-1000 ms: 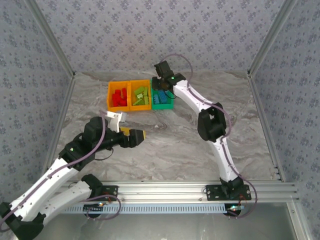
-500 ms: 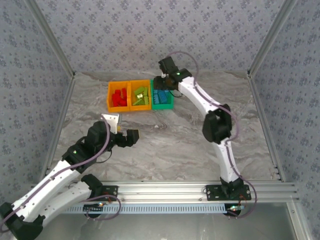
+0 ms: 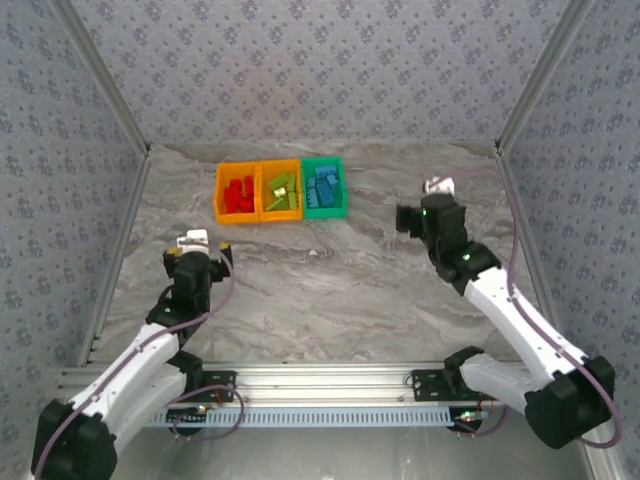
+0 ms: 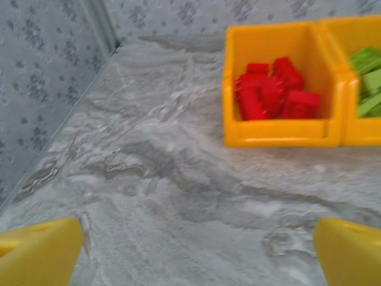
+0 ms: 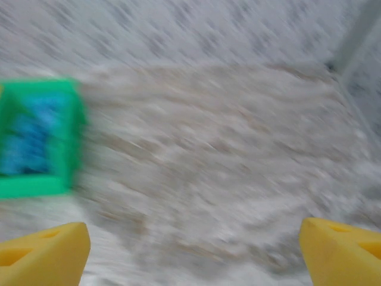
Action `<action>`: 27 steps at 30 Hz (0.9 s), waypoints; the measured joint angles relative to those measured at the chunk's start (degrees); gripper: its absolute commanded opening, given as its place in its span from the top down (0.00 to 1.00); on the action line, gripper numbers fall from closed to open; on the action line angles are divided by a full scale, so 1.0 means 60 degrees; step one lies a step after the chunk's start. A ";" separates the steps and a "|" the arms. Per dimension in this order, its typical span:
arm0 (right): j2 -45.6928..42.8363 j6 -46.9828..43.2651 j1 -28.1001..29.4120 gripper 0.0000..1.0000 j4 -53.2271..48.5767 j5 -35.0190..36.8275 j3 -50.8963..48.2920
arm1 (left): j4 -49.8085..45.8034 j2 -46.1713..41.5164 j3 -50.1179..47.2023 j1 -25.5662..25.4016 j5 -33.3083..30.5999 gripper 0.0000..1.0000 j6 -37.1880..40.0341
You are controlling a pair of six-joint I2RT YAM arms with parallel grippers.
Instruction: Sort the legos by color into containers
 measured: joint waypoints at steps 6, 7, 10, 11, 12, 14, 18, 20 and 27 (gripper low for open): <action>0.2346 -0.0911 -0.1759 0.02 0.2889 0.0331 -0.2568 | 0.2291 0.1931 -0.0095 0.1126 0.0510 0.01 0.0280; 0.2947 -0.1093 -0.2007 0.02 0.3599 0.0324 -0.2634 | 0.2849 0.2331 -0.0124 0.1435 0.0747 0.01 0.0310; 0.4248 -0.1628 -0.2317 0.01 0.5304 0.0222 -0.2608 | 0.4517 0.3865 -0.0208 0.2302 0.1541 0.01 0.0397; 0.4521 -0.1636 -0.2390 0.01 0.5686 0.0164 -0.2557 | 0.4896 0.4441 -0.0197 0.2532 0.1880 0.01 0.0521; 0.4586 -0.1621 -0.2568 0.00 0.5931 -0.0146 -0.2557 | 0.5020 0.4794 -0.0171 0.2685 0.2178 0.01 0.0652; 0.4466 -0.1650 -0.3406 0.00 0.6972 -0.1453 -0.2860 | 0.5610 0.5588 -0.0153 0.2889 0.2900 0.01 0.0929; 0.4444 -0.1654 -0.4320 0.00 0.8830 -0.2670 -0.3883 | 0.6444 0.7249 0.0251 0.3286 0.3956 0.01 0.1053; 0.4448 -0.1687 -0.4062 0.00 0.9038 -0.2860 -0.4011 | 0.6513 0.7329 0.0459 0.3512 0.4113 0.01 0.0976; 0.4448 -0.1723 -0.3778 0.00 0.9865 -0.2976 -0.4025 | 0.6699 0.7297 0.0747 0.3636 0.4200 0.01 0.0896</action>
